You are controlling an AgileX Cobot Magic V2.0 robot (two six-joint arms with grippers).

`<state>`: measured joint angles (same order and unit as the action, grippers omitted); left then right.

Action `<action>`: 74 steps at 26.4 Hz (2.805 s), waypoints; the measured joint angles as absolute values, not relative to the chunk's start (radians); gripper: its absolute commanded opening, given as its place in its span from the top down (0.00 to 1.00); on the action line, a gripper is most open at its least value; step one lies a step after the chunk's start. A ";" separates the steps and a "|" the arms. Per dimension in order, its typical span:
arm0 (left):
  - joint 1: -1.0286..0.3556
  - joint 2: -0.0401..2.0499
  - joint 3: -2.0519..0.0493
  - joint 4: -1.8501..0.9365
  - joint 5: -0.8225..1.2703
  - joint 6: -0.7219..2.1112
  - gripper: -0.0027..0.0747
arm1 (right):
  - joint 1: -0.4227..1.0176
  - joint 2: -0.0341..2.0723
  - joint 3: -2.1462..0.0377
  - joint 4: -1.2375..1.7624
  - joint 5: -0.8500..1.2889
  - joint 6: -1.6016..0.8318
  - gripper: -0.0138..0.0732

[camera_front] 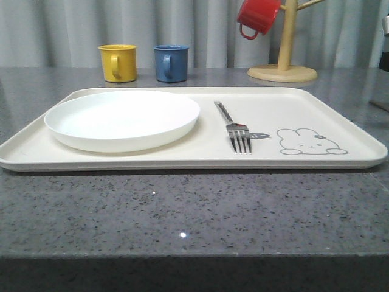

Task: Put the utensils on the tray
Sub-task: 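Move the right gripper back to the metal chopsticks, then grasp the chopsticks and place them on the tray beside the fork, then move the right gripper to the spoon on the table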

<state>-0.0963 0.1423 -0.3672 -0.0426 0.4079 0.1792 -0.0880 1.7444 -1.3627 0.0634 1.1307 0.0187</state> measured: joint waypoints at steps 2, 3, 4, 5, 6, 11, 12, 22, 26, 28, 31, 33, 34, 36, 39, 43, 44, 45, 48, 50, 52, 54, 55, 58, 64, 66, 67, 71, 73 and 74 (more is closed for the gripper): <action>-0.096 0.142 -0.367 -0.043 0.408 0.179 0.99 | -0.088 1.747 -1.365 0.063 1.131 0.018 0.57; -0.096 0.142 -0.367 -0.043 0.408 0.179 0.99 | -0.088 1.747 -1.365 0.063 1.131 0.018 0.62; -0.096 0.142 -0.367 -0.043 0.408 0.179 0.99 | -0.088 1.747 -1.365 0.063 1.131 0.018 0.68; -0.096 0.142 -0.367 -0.043 0.408 0.179 0.99 | -0.088 1.747 -1.366 0.061 1.131 0.016 0.72; -0.096 0.142 -0.367 -0.043 0.408 0.179 0.99 | -0.088 1.747 -1.366 0.059 1.133 0.016 0.76; -0.096 0.142 -0.367 -0.043 0.408 0.179 0.99 | -0.089 1.732 -1.367 0.061 1.131 0.027 0.80; -0.096 0.142 -0.367 -0.043 0.408 0.179 0.99 | -0.089 1.722 -1.368 0.064 1.131 0.034 0.80; -0.096 0.142 -0.367 -0.043 0.408 0.179 0.99 | 0.074 1.630 -1.508 0.065 1.226 0.170 0.80; -0.096 0.142 -0.367 -0.043 0.408 0.179 0.99 | 0.228 1.641 -1.517 0.068 1.218 0.246 0.80; -0.096 0.142 -0.367 -0.043 0.408 0.179 0.99 | 0.280 1.666 -1.520 0.074 1.206 0.276 0.79; -0.096 0.142 -0.367 -0.043 0.408 0.179 0.99 | 0.336 1.721 -1.520 0.081 1.171 0.326 0.77; -0.096 0.142 -0.367 -0.043 0.408 0.179 0.99 | 0.346 1.749 -1.520 0.090 1.144 0.345 0.77; -0.096 0.142 -0.367 -0.043 0.408 0.179 0.99 | 0.349 1.760 -1.520 0.100 1.133 0.349 0.77; -0.096 0.142 -0.367 -0.043 0.408 0.179 0.99 | 0.349 1.785 -1.521 0.112 1.116 0.354 0.77; -0.096 0.142 -0.367 -0.043 0.408 0.179 0.99 | 0.349 1.808 -1.521 0.122 1.106 0.356 0.77; -0.096 0.142 -0.367 -0.043 0.408 0.179 0.99 | 0.349 1.819 -1.522 0.126 1.111 0.358 0.77; -0.096 0.142 -0.367 -0.043 0.408 0.179 0.99 | 0.349 1.823 -1.522 0.126 1.116 0.359 0.77; -0.096 0.142 -0.367 -0.043 0.408 0.179 0.99 | 0.349 1.830 -1.522 0.128 1.125 0.359 0.77; -0.096 0.142 -0.367 -0.043 0.408 0.179 0.99 | 0.349 1.838 -1.522 0.128 1.139 0.359 0.77; -0.096 0.142 -0.367 -0.043 0.408 0.179 0.99 | 0.349 1.838 -1.522 0.128 1.139 0.359 0.76; -0.096 0.142 -0.367 -0.043 0.408 0.179 0.99 | 0.349 1.838 -1.522 0.128 1.139 0.359 0.68; -0.096 0.142 -0.367 -0.043 0.408 0.179 0.99 | 0.349 1.838 -1.523 0.128 1.139 0.359 0.59; -0.096 0.142 -0.367 -0.043 0.408 0.179 0.99 | 0.349 1.838 -1.525 0.128 1.139 0.359 0.54; -0.096 0.142 -0.367 -0.043 0.408 0.179 0.99 | 0.349 1.838 -1.546 0.128 1.143 0.359 0.42; -0.096 0.142 -0.367 -0.043 0.408 0.179 0.99 | 0.337 1.797 -1.652 0.104 1.204 0.314 0.42; -0.096 0.142 -0.367 -0.043 0.408 0.179 0.99 | 0.304 1.784 -1.683 0.104 1.220 0.271 0.42; -0.096 0.142 -0.367 -0.043 0.408 0.179 0.99 | 0.282 1.776 -1.688 0.104 1.224 0.245 0.42; -0.096 0.142 -0.367 -0.043 0.408 0.179 0.99 | 0.131 1.751 -1.695 0.087 1.231 0.146 0.42; -0.096 0.142 -0.367 -0.043 0.408 0.179 0.99 | 0.044 1.742 -1.695 0.070 1.234 0.091 0.42; -0.096 0.142 -0.367 -0.043 0.408 0.179 0.99 | -0.001 1.740 -1.695 0.062 1.235 0.068 0.42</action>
<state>-0.0963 0.1423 -0.3672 -0.0426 0.4079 0.1792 -0.0013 1.7398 -1.6946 0.0622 1.2355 0.0677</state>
